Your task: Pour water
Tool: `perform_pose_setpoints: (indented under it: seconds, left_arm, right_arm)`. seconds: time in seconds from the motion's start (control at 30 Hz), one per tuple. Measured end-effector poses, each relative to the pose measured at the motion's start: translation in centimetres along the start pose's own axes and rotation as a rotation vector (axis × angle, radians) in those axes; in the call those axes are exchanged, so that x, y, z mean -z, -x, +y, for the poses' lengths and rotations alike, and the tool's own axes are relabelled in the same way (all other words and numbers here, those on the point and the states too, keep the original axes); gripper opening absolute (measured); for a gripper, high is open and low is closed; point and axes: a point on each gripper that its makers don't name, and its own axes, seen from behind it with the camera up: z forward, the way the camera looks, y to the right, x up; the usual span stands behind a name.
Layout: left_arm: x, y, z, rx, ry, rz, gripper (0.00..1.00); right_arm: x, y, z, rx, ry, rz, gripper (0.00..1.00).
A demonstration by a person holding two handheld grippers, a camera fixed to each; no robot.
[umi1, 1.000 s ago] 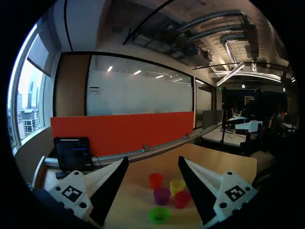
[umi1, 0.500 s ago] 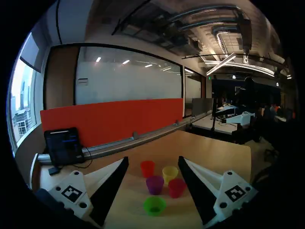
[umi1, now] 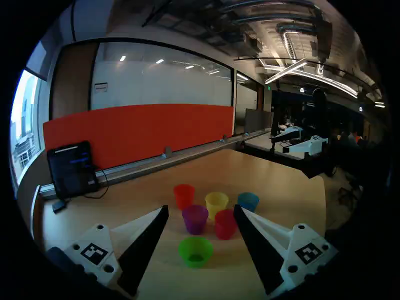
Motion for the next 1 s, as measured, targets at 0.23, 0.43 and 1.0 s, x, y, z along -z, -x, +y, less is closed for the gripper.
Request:
perform_pose_setpoints:
  seconds: [0.23,0.43,1.0]
  left_arm:
    - [-1.0,3.4,-0.3,0.016,0.011,-0.066,0.97]
    - [-1.7,6.1,-0.3,0.015,0.022,-0.119,0.97]
    - [-3.2,14.8,-0.5,-0.014,0.036,-0.323,0.97]
  right_arm:
    - [-1.3,3.1,0.0,0.004,-0.017,-0.053,1.0]
    - [-2.4,5.6,0.0,0.0,-0.032,-0.097,1.0]
    - [-4.6,12.5,0.3,0.004,-0.067,-0.217,1.0]
